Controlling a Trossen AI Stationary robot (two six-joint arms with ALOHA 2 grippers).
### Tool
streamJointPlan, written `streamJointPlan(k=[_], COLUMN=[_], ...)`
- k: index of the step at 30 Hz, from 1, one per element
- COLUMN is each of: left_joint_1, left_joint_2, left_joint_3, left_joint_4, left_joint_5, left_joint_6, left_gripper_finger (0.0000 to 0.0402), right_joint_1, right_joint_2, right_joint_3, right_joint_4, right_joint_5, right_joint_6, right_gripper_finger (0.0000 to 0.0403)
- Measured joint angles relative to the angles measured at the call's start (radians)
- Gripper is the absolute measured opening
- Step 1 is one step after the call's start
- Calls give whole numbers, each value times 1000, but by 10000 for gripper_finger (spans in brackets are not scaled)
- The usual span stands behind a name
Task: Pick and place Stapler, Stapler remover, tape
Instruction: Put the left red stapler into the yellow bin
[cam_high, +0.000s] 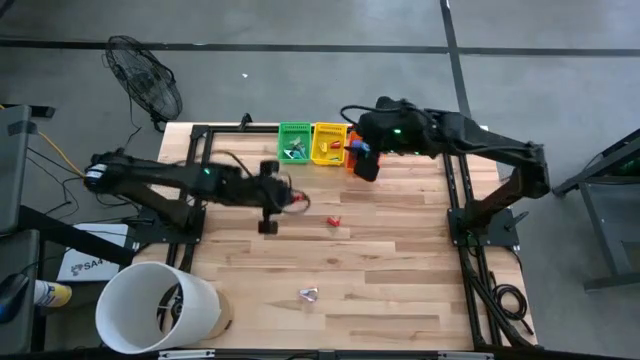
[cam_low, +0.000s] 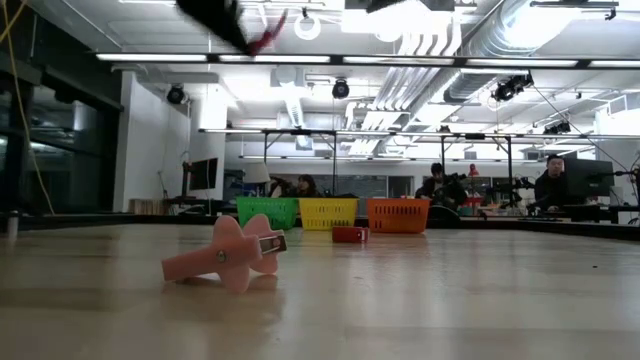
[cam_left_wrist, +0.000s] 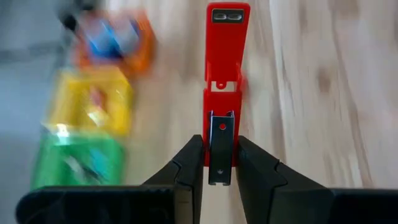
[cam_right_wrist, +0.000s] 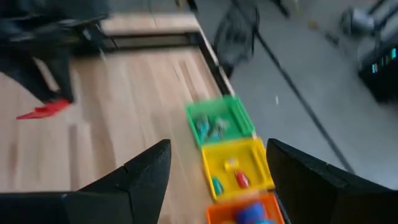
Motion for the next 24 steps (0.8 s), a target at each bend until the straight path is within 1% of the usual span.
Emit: streamJointPlan(k=[3,8,11,15,17,20,24], left_joint_1=[25,51,51,48,48,48,48], left_joint_2=[-26,-34,-35,-35,-36,-36,-35], left_joint_3=[97,252,315,371,387,392,392], left_joint_4=[32,66,139,235,286,335,347], left_joint_5=[-5,-7,-8,15,52,86,114], left_joint_6=[90,223,285,353,377,396,397], left_gripper_finger=[65,66,66,66,66,67,67], right_joint_1=[36,90,123,161,177,199,229], right_joint_2=[-34,-65,-65,-55,-53,-47,-39], right_joint_3=[0,0,0,0,0,0,0], right_joint_4=[73,222,300,388,427,497,589], right_joint_5=[-7,-91,-99,-99,-104,-158,-230], right_joint_6=[-28,-75,-111,-173,-199,-236,-281], right_gripper_finger=[254,254,254,254,254,254,254])
